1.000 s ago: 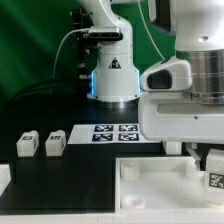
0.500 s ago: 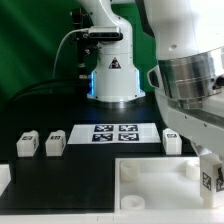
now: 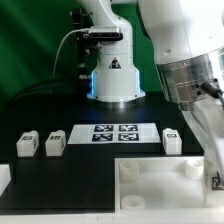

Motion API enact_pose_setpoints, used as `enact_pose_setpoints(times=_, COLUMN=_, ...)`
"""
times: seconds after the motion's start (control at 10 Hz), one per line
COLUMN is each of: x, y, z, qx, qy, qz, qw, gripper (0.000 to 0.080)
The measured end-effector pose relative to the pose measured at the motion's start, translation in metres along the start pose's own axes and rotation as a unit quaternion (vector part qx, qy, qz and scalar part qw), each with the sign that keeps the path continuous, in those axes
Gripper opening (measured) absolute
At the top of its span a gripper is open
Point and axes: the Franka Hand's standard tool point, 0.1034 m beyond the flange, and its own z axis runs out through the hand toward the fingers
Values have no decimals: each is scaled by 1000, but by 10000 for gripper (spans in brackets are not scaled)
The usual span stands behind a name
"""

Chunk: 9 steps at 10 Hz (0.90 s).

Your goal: Assemble one leg

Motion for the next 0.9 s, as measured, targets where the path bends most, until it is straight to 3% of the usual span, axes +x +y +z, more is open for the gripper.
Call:
enact_pose_setpoints(times=0.1, x=-1, y=2, z=0, qx=-10, qy=2, qz=-81, qw=997, gripper=468)
enact_pose_setpoints(times=0.2, x=0, y=3, z=-1, qx=-18, qy=3, qz=-176, qw=984, gripper=607)
enact_pose_setpoints(times=0.3, x=-1, y=2, z=-3, qx=-26, qy=5, qz=-255, qw=967, gripper=636)
enact_pose_setpoints(times=0.6, x=0, y=2, z=-2, qx=-25, qy=3, qz=-380, qw=925, gripper=647)
enact_pose_setpoints(times=0.7, x=0, y=2, z=-2, qx=-32, qy=10, qz=-446, qw=895, gripper=648)
enact_pose_setpoints(times=0.8, x=-1, y=4, z=-1, qx=-49, qy=25, qz=-540, qw=840, gripper=648)
enact_pose_setpoints(times=0.9, x=0, y=4, z=-1, qx=-58, qy=29, qz=-607, qw=792, gripper=648)
